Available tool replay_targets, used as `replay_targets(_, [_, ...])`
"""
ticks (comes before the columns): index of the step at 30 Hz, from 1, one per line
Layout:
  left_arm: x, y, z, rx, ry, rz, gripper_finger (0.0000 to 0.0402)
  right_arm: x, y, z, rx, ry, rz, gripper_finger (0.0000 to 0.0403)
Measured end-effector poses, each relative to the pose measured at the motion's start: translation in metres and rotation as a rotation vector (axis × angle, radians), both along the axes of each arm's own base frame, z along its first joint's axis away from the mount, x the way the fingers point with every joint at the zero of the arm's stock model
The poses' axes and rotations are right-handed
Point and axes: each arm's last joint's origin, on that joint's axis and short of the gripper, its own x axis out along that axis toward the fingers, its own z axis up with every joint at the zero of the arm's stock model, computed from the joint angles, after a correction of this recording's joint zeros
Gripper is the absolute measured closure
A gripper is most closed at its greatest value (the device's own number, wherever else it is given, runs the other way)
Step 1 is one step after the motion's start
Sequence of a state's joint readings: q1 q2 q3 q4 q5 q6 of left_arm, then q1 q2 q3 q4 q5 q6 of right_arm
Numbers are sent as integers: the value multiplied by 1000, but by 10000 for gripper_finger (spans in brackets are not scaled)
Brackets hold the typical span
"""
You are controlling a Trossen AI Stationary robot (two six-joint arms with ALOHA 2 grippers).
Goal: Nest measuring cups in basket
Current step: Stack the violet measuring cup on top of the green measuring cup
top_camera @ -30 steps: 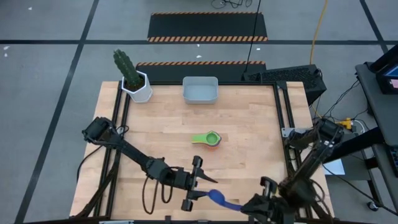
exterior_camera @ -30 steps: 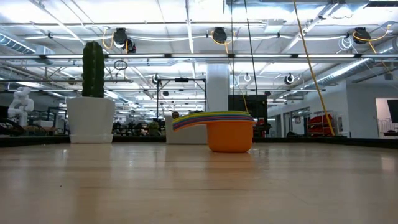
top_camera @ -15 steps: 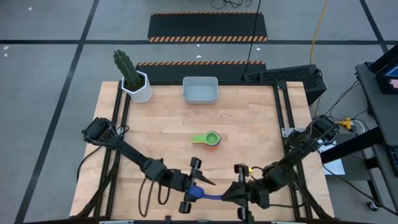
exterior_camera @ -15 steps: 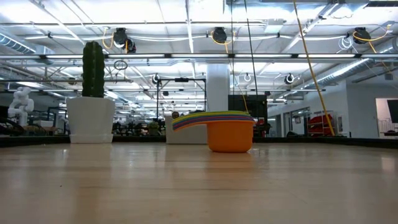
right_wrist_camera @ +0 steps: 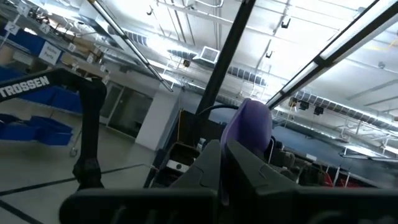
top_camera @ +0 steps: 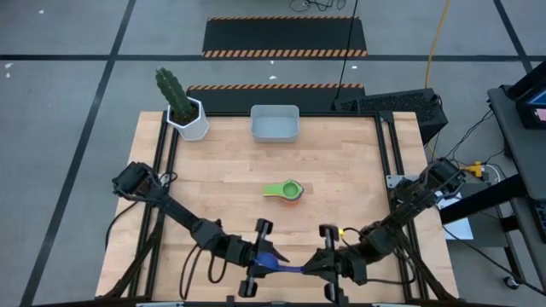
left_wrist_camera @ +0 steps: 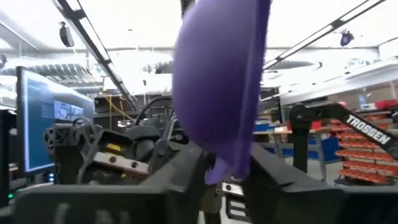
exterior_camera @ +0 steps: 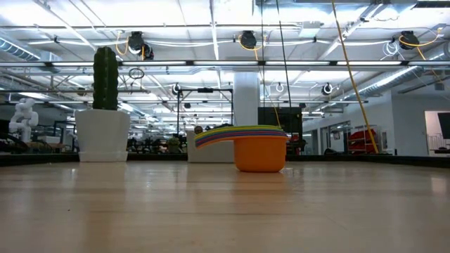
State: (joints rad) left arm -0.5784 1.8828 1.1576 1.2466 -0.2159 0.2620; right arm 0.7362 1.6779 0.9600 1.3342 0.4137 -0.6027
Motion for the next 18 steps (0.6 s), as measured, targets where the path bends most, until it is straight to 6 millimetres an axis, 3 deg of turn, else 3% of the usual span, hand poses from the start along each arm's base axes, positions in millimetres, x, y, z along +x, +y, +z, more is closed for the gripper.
replay_targets(5, [0, 1, 1, 20, -28, -51, 390, 5, -5, -1, 35, 27, 14, 403])
replay_targets(12, [-1, 1, 3, -2, -36, -65, 392, 9, -8, -2, 62, 48, 12, 380])
replay_targets(18, [-9, 3, 18, 4, 67, -3, 391, 3, -10, 3, 151, 152, -129, 318])
